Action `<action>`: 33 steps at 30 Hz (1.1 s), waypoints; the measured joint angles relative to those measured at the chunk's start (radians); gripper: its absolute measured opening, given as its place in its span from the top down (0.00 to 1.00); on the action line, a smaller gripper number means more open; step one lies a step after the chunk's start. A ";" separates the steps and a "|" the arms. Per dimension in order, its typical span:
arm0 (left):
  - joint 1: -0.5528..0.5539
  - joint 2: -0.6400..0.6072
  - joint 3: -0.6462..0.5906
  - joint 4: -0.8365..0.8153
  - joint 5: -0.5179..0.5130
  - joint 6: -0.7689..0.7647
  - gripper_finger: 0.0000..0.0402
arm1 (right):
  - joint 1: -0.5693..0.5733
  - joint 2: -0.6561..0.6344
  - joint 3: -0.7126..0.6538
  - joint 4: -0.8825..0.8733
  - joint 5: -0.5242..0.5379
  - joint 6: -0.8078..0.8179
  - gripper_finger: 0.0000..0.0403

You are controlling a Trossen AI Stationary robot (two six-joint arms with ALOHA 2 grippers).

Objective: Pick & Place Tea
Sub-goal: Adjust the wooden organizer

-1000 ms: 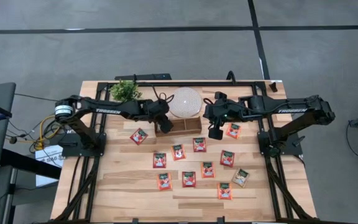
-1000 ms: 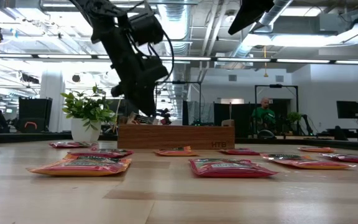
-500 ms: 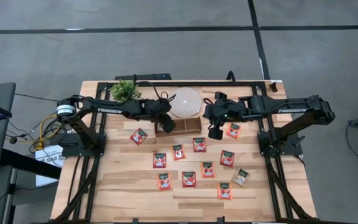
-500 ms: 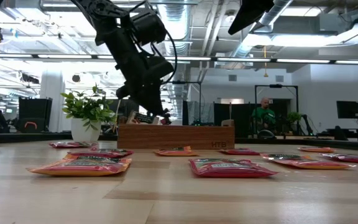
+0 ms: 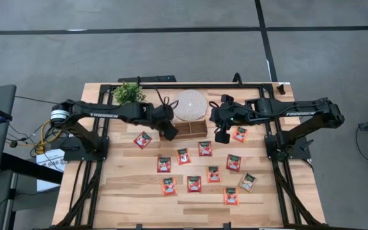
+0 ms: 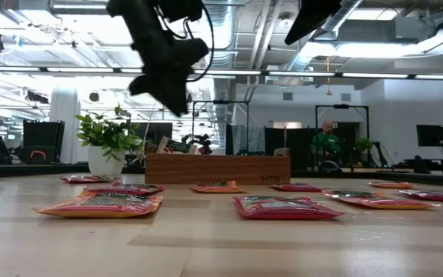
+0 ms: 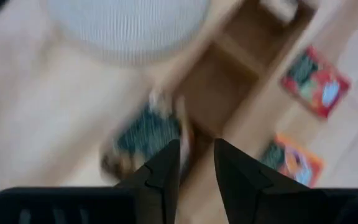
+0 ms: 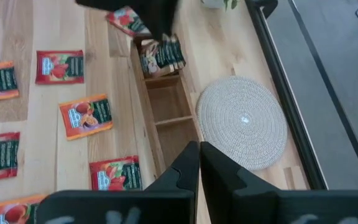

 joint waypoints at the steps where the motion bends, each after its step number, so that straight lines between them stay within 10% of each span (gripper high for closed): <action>1: -0.020 -0.001 0.000 -0.034 0.009 -0.044 0.78 | 0.000 0.000 0.000 -0.007 0.000 0.000 0.98; 11: -0.216 0.064 0.000 -0.082 -0.053 -0.217 0.78 | 0.000 0.000 0.000 -0.007 0.000 -0.062 0.98; 33: -0.225 0.263 -0.001 -0.097 -0.182 -0.282 0.78 | 0.022 0.000 0.000 -0.010 -0.006 -0.106 0.98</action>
